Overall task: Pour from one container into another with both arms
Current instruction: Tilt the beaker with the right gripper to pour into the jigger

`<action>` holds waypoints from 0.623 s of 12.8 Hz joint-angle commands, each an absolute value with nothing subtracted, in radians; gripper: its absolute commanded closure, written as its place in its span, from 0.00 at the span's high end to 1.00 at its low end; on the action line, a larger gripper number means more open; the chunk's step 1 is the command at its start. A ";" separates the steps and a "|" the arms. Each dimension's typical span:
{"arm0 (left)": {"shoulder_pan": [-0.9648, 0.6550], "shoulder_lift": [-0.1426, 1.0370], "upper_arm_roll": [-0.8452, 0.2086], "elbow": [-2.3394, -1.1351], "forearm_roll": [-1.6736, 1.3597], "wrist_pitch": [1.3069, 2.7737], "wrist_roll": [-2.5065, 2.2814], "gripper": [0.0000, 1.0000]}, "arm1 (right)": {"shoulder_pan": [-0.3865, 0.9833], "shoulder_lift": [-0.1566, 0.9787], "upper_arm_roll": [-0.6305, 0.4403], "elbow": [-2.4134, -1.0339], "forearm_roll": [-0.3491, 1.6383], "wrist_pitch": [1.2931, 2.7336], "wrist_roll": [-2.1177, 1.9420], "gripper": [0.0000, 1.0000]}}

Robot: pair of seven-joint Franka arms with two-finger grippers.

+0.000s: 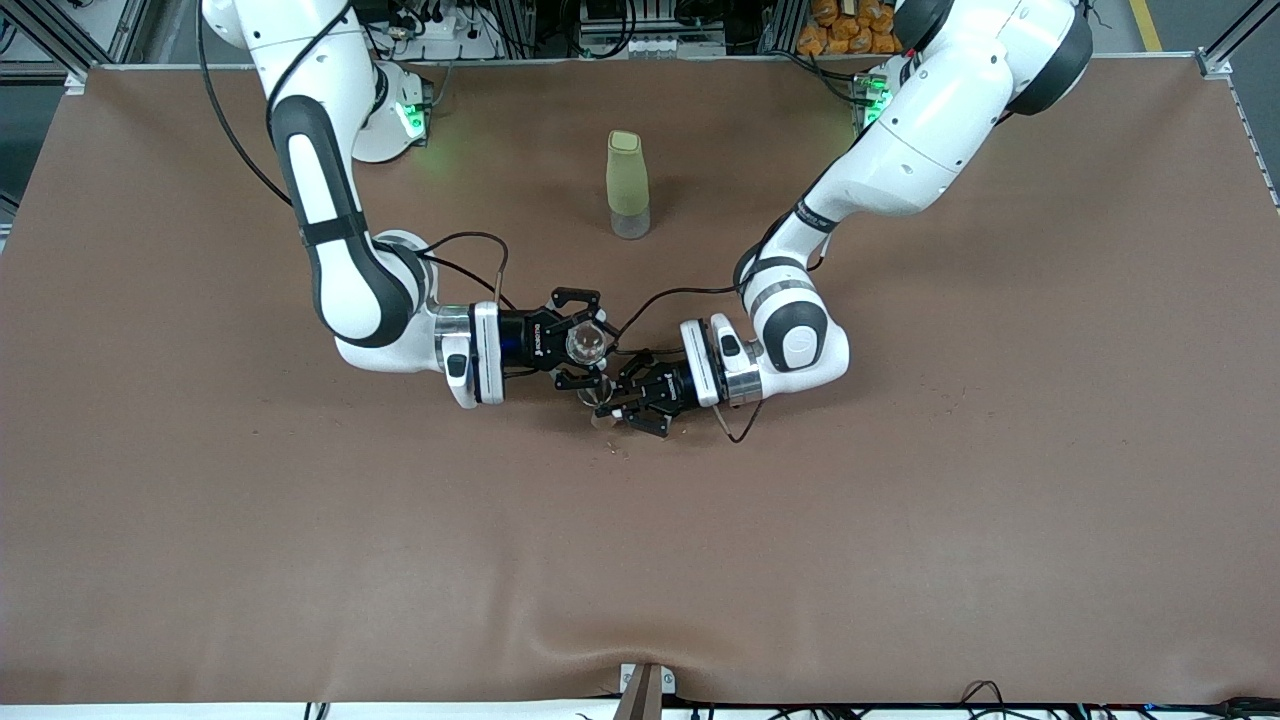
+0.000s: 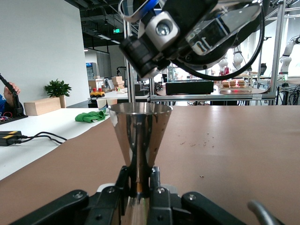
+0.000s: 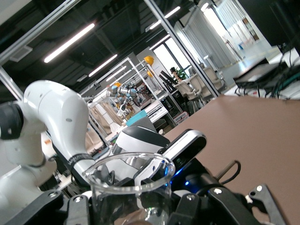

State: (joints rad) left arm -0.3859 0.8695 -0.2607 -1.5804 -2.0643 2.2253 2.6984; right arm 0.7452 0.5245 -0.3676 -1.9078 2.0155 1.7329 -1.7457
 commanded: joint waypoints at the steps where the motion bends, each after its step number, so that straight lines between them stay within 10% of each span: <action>1: -0.388 0.877 -0.264 -1.563 -2.094 2.235 2.707 0.00 | 0.756 0.491 -0.373 -1.940 2.036 1.730 -1.636 0.00; 8: -0.391 0.877 -0.264 -1.565 -2.097 2.235 2.712 0.00 | 0.755 0.468 -0.374 -1.948 2.037 1.729 -1.312 0.00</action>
